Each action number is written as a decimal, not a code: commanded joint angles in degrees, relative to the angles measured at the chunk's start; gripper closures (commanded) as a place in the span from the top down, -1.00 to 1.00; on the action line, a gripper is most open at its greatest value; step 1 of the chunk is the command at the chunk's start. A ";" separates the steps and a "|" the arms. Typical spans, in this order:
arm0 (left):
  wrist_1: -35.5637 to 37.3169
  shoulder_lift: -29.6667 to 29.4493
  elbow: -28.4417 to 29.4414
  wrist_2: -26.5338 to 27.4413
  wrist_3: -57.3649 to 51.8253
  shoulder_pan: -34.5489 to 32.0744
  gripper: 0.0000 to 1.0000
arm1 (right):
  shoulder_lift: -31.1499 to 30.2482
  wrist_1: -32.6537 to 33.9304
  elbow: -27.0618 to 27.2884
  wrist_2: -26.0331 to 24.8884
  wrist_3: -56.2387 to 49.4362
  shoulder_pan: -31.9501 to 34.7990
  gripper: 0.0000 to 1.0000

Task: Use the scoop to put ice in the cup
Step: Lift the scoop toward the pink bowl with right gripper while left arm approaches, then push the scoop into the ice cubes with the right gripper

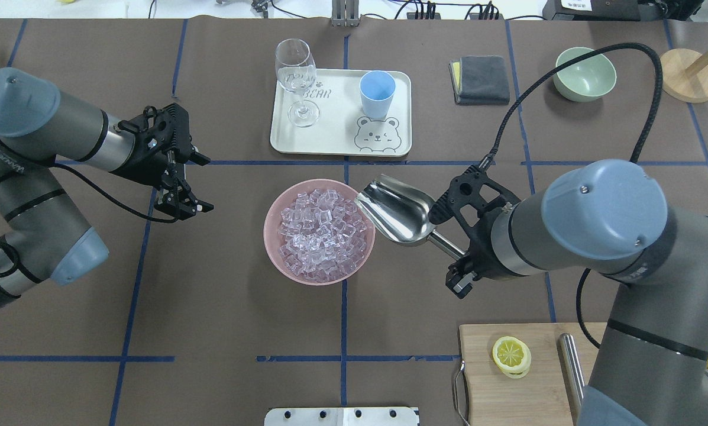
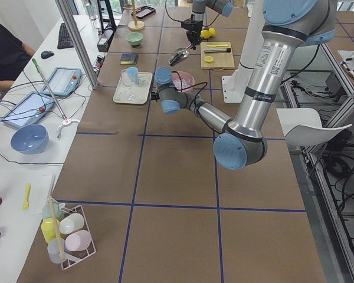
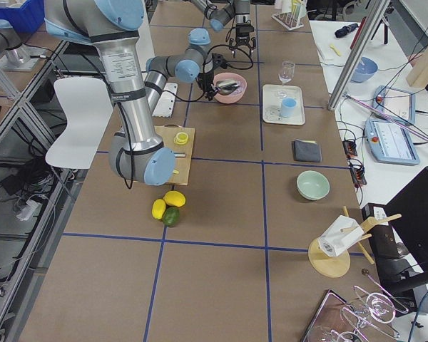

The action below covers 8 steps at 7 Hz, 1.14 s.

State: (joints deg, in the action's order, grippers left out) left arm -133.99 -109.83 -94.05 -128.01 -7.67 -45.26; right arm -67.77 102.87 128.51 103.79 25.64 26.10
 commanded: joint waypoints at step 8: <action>-8.04 -3.28 7.48 0.04 0.73 8.34 1.00 | 24.76 39.57 -8.87 -5.08 -21.84 -2.28 -1.00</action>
State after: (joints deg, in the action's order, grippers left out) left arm -142.20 -112.41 -87.16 -127.97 -6.84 -37.34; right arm -45.57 138.67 120.98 99.39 6.30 23.77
